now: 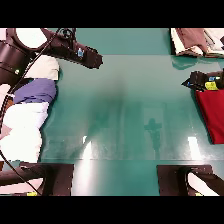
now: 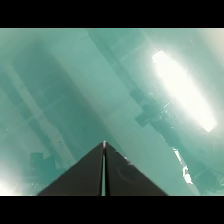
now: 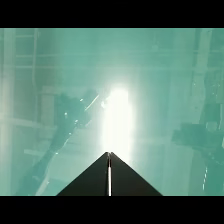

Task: Fold the shirts.

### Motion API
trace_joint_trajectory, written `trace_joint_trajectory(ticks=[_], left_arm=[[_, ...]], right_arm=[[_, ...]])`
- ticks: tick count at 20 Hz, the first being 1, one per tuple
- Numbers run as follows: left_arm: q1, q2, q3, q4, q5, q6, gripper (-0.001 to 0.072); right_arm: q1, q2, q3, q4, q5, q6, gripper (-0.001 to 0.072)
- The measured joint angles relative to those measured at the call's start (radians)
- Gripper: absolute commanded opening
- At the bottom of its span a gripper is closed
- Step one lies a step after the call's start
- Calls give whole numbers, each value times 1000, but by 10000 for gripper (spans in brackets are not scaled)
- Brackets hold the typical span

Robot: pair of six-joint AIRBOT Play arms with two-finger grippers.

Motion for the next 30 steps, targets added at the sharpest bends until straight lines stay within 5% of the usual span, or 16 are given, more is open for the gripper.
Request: trace_joint_trajectory(ticks=[13, 14, 15, 16, 22, 30], left_arm=[[0, 0, 0, -3, 2, 0, 33], [0, 0, 0, -4, 15, 2, 163], [0, 0, 0, 3, 31, 8, 501], [4, 0, 0, 30, 50, 10, 576], [138, -52, -2, 420, 140, -161, 572], [427, -325, -10, 548, 205, -264, 571]], right_arm=[[0, 0, 0, 0, 0, 0, 20], [0, 0, 0, 0, 0, 0, 19], [0, 0, 0, 0, 0, 0, 19], [0, 0, 0, 0, 0, 0, 20], [0, 0, 0, 0, 0, 0, 19], [0, 0, 0, 0, 0, 0, 20]])
